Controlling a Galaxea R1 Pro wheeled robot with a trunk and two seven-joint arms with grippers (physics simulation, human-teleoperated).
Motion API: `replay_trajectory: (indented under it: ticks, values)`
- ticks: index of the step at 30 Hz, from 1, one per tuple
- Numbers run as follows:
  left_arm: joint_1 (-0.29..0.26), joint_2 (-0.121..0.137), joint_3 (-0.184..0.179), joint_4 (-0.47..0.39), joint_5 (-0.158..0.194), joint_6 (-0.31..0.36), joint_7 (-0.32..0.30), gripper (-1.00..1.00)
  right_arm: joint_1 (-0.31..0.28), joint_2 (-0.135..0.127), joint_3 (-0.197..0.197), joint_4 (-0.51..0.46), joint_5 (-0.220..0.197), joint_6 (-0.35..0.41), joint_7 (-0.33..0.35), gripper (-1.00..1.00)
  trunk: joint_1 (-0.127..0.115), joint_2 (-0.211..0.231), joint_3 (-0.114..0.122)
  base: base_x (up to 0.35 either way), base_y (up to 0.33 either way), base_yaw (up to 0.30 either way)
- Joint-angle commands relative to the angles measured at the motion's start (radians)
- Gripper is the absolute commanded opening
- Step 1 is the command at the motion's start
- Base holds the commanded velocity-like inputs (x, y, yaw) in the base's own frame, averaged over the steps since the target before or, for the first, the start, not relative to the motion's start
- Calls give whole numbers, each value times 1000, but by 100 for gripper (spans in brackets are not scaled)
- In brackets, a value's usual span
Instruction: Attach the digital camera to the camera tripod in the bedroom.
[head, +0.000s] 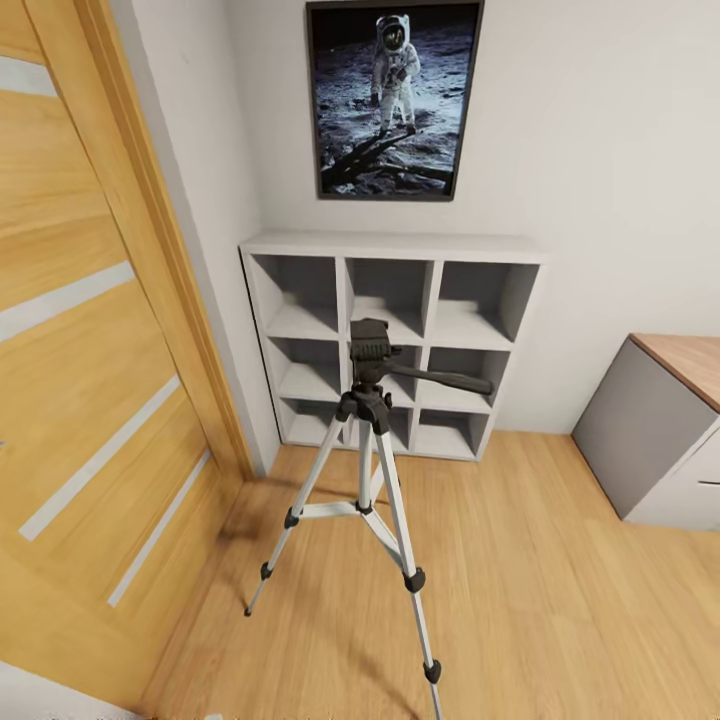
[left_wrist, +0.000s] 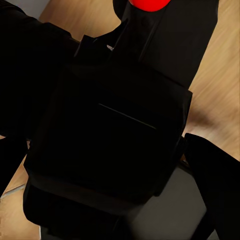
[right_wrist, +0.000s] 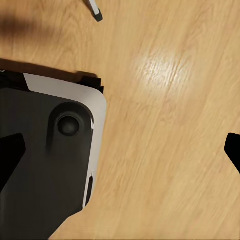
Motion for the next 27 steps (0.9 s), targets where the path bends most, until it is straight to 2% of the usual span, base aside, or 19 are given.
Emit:
replay_trajectory:
  ticks: [1, 27]
  values:
    - [-1, 0, 7, -1, -4, 0, 2, -100, -2, 0, 3, 3, 6, -7, 1, 100, 0, -2, -3, 0, 0, 0]
    - [-1, -1, 8, -1, -4, 3, -8, -100, -2, 0, 3, 3, 6, -6, 1, 100, 0, -2, -45, 0, 0, 0]
